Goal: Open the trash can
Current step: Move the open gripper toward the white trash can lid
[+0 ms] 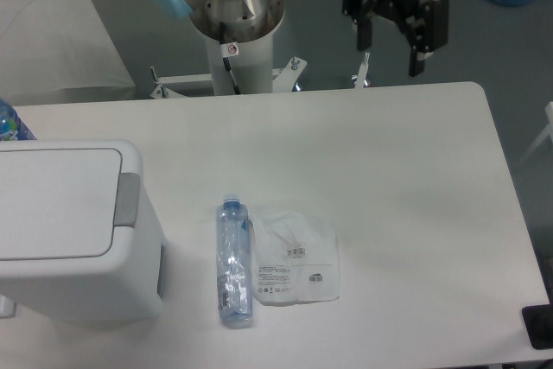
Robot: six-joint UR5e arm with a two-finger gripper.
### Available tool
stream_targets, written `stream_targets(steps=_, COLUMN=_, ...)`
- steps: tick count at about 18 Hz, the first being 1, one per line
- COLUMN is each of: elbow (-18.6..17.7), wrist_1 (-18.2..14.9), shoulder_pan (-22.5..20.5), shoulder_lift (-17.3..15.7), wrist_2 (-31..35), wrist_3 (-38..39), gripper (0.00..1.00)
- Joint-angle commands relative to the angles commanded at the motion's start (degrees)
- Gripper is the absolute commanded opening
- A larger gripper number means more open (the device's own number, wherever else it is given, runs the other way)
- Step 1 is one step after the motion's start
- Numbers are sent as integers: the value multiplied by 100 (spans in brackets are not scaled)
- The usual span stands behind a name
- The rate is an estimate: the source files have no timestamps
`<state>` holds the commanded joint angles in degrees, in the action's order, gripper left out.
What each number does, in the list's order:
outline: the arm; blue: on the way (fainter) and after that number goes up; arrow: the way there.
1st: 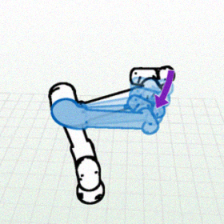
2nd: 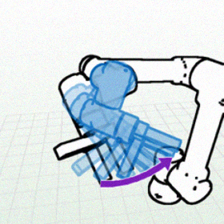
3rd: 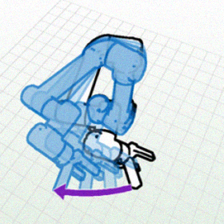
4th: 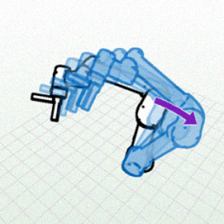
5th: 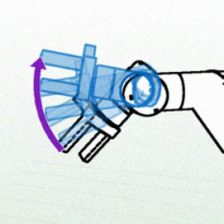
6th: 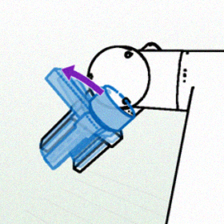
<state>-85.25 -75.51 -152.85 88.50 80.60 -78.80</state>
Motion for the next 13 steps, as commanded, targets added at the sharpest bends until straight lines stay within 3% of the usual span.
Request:
stream_targets(steps=5, elbow=9, wrist_1=712, shoulder_pan=571, shoulder_lift=255, wrist_2=0, wrist_3=2049, gripper=100)
stream_targets(steps=13, elbow=18, wrist_1=1433, shoulder_pan=1292, shoulder_lift=492, wrist_2=-140, wrist_3=4168, gripper=100)
